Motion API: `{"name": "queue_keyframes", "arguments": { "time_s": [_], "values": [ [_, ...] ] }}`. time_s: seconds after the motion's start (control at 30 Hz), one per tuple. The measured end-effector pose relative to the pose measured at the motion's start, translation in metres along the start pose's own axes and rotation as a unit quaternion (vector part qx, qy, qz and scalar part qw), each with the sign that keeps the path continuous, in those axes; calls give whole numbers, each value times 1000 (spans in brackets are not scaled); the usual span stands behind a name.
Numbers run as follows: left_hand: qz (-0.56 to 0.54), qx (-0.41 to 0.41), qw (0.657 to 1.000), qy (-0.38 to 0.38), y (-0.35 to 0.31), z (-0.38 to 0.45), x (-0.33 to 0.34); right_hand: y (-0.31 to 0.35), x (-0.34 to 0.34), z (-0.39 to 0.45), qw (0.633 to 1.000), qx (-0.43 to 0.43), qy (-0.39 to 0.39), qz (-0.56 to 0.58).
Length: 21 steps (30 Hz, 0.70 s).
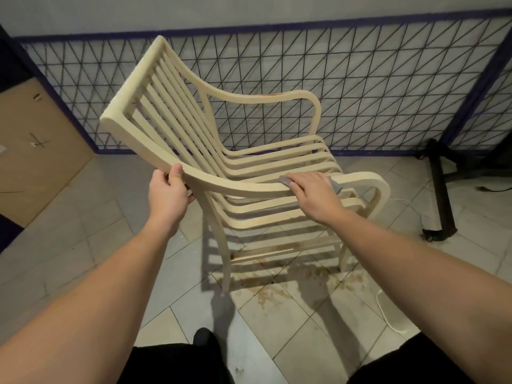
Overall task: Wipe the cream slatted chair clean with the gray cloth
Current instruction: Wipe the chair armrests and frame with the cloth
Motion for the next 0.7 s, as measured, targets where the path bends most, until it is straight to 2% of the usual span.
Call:
{"name": "queue_keyframes", "arguments": {
  "time_s": [0.17, 0.4, 0.5, 0.57, 0.7],
  "values": [
    [-13, -4, 999, 44, 3, -5, 5, 62, 8, 10, 984, -49, -114, 129],
    [2, -2, 997, 74, 2, -1, 2, 118, 25, 36, 975, -84, -131, 159],
    [5, -3, 997, 75, 4, 1, 3, 124, 31, 41, 973, -105, -116, 170],
    [9, 8, 998, 67, 5, 0, 4, 121, 33, 43, 974, -112, -79, 181],
    [32, 39, 998, 40, 6, -3, 5, 89, 34, 32, 992, -98, 15, 76]
  ]
}}
Point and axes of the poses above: each hand's wrist, its own z-axis towards the middle knuckle, its own x-axis out of the palm, y = z × x, the point moved 10 cm from there along z, towards the middle knuckle, and after that the axes turned 11 degrees about -x, right-handed, at the moved point
